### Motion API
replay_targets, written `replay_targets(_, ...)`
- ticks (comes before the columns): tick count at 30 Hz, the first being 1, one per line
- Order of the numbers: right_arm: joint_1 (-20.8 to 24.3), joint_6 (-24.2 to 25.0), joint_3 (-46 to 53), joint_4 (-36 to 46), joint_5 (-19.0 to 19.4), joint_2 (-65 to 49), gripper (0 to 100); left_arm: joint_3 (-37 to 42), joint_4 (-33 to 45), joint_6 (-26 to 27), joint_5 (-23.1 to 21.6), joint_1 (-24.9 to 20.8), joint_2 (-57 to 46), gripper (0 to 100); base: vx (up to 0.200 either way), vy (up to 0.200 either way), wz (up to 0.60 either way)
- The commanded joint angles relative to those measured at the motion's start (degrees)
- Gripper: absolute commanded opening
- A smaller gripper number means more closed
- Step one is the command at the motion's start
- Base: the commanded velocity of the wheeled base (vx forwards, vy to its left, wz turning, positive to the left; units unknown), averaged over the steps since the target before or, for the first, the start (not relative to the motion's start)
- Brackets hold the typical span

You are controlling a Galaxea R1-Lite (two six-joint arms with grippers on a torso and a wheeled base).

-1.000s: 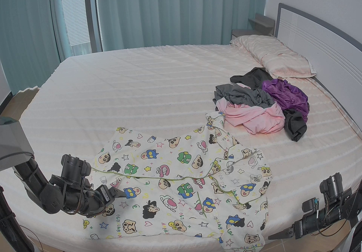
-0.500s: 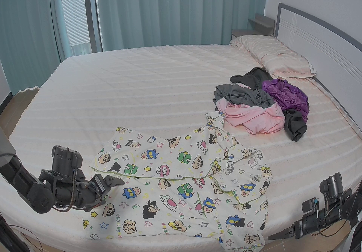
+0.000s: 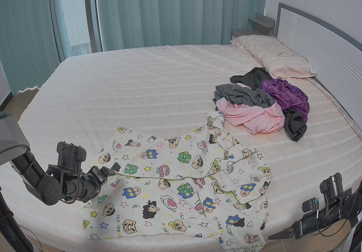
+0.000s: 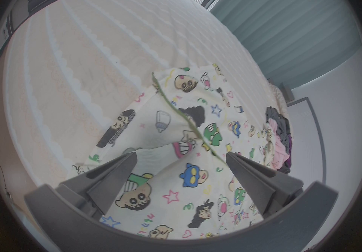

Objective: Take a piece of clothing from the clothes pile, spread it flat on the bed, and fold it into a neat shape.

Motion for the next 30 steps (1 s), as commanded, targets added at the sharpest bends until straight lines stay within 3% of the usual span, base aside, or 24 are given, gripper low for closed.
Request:
replay_targets(1, 0.07, -0.10, 0.75, 0.01, 0.01, 0.03, 100, 1.41, -0.75, 0.04, 0.62, -0.76, 3.26, 100, 0.000, 0.000, 0.00)
replay_targets(8, 0.16, -0.10, 0.75, 0.01, 0.01, -0.06, 100, 4.75, -1.28, -0.05, 0.80, -5.07, 4.49, 100, 0.000, 0.000, 0.00)
replay_targets(17, 0.16, -0.10, 0.75, 0.01, 0.01, -0.06, 100, 5.10, -3.65, -0.22, 0.98, -6.21, 8.36, 100, 0.000, 0.000, 0.00)
replay_targets(30, 0.25, -0.10, 0.84, 0.01, 0.01, 0.03, 100, 9.23, -4.00, -2.86, 0.89, -9.72, -2.81, 100, 0.000, 0.000, 0.00)
